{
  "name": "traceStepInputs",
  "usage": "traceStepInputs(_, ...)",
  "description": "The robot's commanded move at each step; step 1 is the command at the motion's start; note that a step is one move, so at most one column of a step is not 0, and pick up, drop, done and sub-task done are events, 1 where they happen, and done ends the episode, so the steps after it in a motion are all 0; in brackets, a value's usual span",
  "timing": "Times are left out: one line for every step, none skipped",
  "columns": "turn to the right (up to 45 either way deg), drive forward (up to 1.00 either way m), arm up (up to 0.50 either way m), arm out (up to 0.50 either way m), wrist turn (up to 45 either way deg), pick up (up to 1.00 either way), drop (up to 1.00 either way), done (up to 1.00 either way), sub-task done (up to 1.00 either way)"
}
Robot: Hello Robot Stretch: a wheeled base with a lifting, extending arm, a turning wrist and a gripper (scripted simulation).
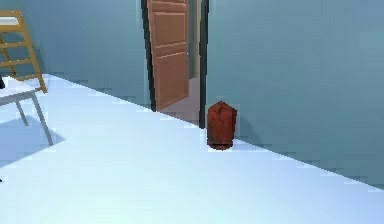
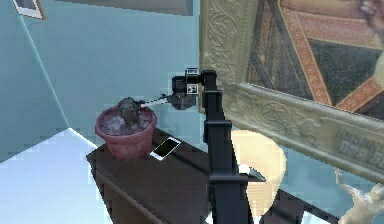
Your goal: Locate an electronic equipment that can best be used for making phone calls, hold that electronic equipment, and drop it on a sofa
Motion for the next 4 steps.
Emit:
traceStepInputs(0.0,0.00,-0.30,0.00,0.0,0.00,0.00,0.00,0.00)
traceStepInputs(0.0,0.00,0.00,0.00,0.0,1.00,0.00,0.00,0.00)
traceStepInputs(0.0,0.00,0.10,0.00,0.0,0.00,0.00,0.00,0.00)
traceStepInputs(0.0,0.00,0.30,0.00,0.0,0.00,0.00,0.00,0.00)
